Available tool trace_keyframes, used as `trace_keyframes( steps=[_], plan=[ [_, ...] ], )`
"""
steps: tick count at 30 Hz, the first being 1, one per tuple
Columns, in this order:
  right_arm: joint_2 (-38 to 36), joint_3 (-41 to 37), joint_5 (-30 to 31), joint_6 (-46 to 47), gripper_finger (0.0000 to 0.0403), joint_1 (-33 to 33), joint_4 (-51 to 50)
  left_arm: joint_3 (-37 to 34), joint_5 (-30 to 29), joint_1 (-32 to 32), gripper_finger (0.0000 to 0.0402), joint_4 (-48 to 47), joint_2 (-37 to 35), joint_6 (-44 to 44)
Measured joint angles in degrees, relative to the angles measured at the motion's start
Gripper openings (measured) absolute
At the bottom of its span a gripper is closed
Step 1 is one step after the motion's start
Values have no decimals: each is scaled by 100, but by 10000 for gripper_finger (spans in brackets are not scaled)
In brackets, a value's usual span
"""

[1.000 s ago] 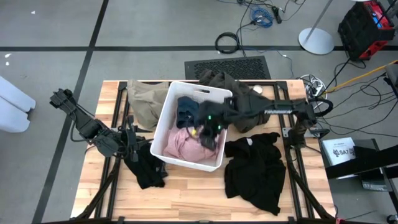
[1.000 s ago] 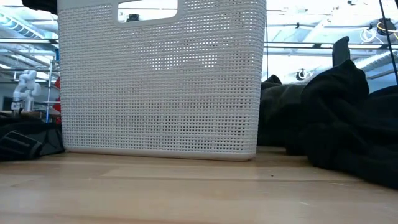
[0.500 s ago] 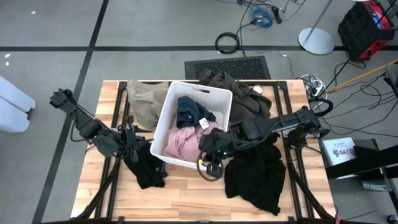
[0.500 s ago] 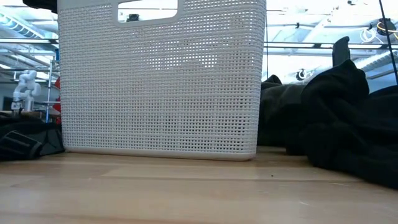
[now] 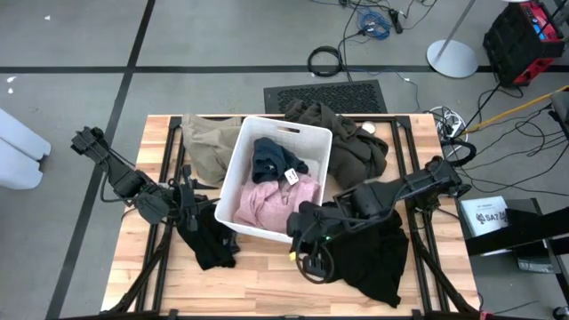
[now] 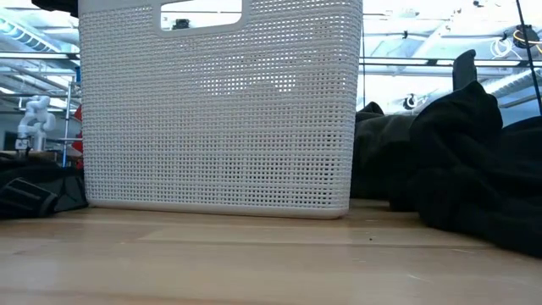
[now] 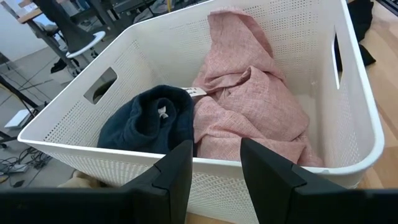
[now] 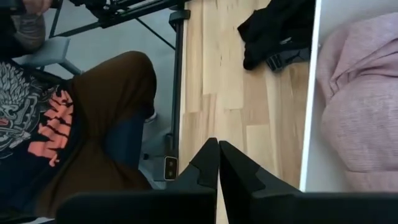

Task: Sort clothes
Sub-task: Move the white laundry bin to the top center of the table

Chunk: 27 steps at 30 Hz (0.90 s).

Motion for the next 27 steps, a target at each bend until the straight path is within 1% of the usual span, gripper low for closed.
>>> trace_keyframes(
  steps=[5, 13, 15, 19, 24, 27],
  plan=[
    [49, -4, 3, 197, 0, 38, -187, 0, 0, 0, 145, 0, 1, 0],
    [162, -332, 67, 755, 0, 48, -703, 0, 2, -1, 145, 0, 5, -7],
    [160, -413, 222, 807, 0, 35, -714, 0, 2, -1, 145, -2, 12, -6],
    [159, -420, 532, 1003, 0, 22, -1244, 0, 4, 1, 145, -2, 12, -31],
    [140, -414, 1180, 1312, 1, 10, -1928, 0, 4, 1, 145, -2, 12, -31],
    [153, -424, 1564, 1324, 0, -15, -2034, 0, 4, 0, 145, -2, 12, -33]
  ],
)
